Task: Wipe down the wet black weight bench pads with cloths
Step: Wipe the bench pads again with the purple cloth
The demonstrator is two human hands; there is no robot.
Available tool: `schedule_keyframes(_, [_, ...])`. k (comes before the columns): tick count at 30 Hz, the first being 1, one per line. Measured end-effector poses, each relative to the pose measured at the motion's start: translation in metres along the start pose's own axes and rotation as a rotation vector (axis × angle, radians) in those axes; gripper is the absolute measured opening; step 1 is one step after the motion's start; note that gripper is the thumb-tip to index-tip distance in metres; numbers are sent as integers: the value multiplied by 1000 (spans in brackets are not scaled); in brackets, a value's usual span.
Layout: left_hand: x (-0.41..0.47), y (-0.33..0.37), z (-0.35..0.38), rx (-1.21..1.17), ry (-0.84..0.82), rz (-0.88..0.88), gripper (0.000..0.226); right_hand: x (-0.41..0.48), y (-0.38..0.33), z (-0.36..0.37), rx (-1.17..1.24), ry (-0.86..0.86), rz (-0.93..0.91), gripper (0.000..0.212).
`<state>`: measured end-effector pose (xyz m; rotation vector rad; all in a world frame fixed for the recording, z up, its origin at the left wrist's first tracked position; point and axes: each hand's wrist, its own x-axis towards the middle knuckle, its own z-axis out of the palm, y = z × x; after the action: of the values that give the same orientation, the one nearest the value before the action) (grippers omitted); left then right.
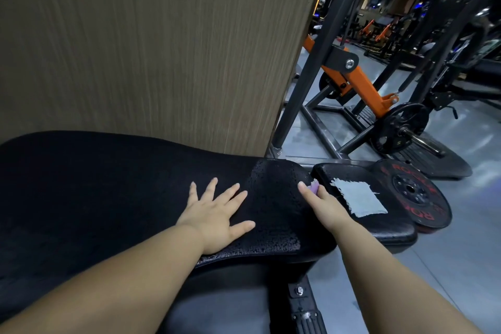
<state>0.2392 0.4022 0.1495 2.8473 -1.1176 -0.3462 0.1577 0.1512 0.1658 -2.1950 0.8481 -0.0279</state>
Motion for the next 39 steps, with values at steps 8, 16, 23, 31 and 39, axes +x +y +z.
schedule_keyframes(8, [-2, 1, -1, -7, 6, 1, 76, -36, 18, -13, 13, -77, -15, 79])
schedule_keyframes(16, [1, -1, 2, 11, 1, 8, 92, -24, 23, -15, 246, -132, 31, 86])
schedule_keyframes(23, [3, 1, 3, 10, 6, 22, 95, 22, -9, -14, 75, -126, 18, 33])
schedule_keyframes(31, [6, 1, 1, -2, -4, 21, 95, 61, -12, 4, -145, -27, -24, 66])
schedule_keyframes(39, [5, 1, -2, 15, -12, 23, 99, 19, 19, 12, -450, 89, -94, 55])
